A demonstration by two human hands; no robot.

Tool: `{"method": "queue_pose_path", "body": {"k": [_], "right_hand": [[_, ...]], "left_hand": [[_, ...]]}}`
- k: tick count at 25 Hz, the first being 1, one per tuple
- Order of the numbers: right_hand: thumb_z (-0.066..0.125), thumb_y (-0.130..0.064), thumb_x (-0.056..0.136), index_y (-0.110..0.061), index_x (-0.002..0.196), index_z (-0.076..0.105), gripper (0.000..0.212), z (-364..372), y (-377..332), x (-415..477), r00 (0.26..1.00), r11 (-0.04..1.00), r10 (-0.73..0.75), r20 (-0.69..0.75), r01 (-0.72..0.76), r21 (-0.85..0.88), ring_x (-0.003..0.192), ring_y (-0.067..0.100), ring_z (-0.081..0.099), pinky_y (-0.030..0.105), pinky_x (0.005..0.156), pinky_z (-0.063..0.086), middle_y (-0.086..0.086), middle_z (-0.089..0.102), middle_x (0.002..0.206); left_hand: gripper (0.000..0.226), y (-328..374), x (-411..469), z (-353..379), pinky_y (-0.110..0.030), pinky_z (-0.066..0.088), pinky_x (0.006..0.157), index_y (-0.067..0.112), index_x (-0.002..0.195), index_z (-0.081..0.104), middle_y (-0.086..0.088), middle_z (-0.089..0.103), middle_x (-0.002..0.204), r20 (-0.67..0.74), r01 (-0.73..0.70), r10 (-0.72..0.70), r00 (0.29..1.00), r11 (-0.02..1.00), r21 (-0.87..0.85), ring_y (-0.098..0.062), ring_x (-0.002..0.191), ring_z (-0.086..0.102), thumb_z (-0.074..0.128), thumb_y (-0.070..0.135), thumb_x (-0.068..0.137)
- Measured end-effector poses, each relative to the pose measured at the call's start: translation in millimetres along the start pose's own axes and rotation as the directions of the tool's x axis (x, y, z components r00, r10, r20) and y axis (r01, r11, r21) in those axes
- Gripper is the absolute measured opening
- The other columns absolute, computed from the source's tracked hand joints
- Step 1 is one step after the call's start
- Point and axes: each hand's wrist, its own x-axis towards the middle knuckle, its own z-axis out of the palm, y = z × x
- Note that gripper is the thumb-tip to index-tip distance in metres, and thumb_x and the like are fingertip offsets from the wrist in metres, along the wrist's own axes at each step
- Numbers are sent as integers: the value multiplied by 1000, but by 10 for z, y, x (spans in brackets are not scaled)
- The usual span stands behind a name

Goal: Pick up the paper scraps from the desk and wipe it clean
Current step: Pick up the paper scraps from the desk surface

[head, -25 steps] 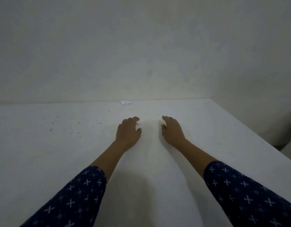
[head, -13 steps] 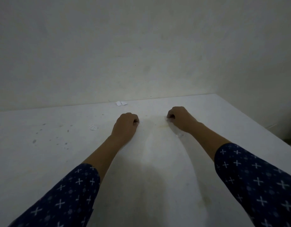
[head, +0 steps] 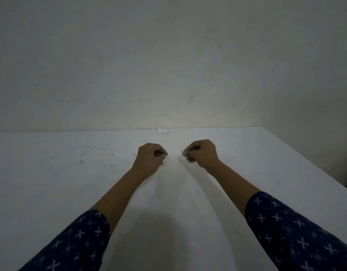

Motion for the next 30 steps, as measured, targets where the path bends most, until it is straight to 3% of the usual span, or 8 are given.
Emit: {"method": "queue_pose_path", "body": {"k": [3,6,9,15,20,22,28,30], "right_hand": [[63,14,72,7,73,69,9,299,-264,-276,997,988,29,66,-39,148,47,16,58,22,55,57,11,65,61],[62,14,73,10,78,69,10,570,-521,-552,991,978,18,134,-45,203,50,19,60,19,53,55,13,64,61],[64,13,73,9,79,69,8,838,-779,-883,980,970,-11,198,-38,240,53,22,61,21,56,57,16,65,65],[67,6,76,6,79,70,5,1491,-1132,-1620,926,965,-77,369,-24,263,51,17,62,23,59,58,13,64,62],[67,5,77,6,81,68,5,2013,-1373,-2138,881,958,-103,463,-38,285,56,22,63,27,64,59,15,64,65],[69,4,76,6,81,67,6,2225,-1481,-2358,858,950,-108,502,-60,308,57,21,64,28,65,60,16,65,67],[67,2,80,7,87,68,9,2758,-1742,-2792,803,953,-164,574,-23,303,61,21,65,26,66,60,19,67,75],[66,0,81,4,88,68,8,2902,-1791,-2894,802,964,-160,576,1,266,62,20,65,27,68,60,19,67,77]], "left_hand": [[10,-18,-306,-333,-8,47,52,-2,84,69,-9,63,68,-60,114,-124,990,984,-138,-3,48,62,60,-6,82],[13,-43,-653,-683,-11,51,53,-3,85,68,-18,63,74,-88,159,-177,980,971,-177,-19,59,65,59,-11,80],[19,-77,-1027,-1053,-11,52,56,-1,86,69,-18,65,75,-125,172,-190,974,975,-143,-21,63,64,63,-14,73],[9,-229,-1769,-1760,-14,53,56,0,80,70,-13,66,65,-175,219,-236,956,969,-112,-6,49,64,68,-6,74],[7,-404,-2418,-2363,-20,56,59,1,79,69,-11,66,64,-252,317,-332,909,943,-97,-9,50,64,69,-5,74],[7,-476,-2675,-2607,-16,55,56,0,81,69,-13,67,68,-282,354,-366,887,931,-94,-6,49,64,70,-4,75],[12,-735,-3228,-3177,-22,56,67,0,90,71,-16,71,82,-324,478,-482,814,873,-100,-21,69,69,69,0,78],[12,-794,-3333,-3249,-17,50,65,3,89,72,-11,70,79,-360,494,-456,814,869,16,-15,68,66,70,3,77]]}}
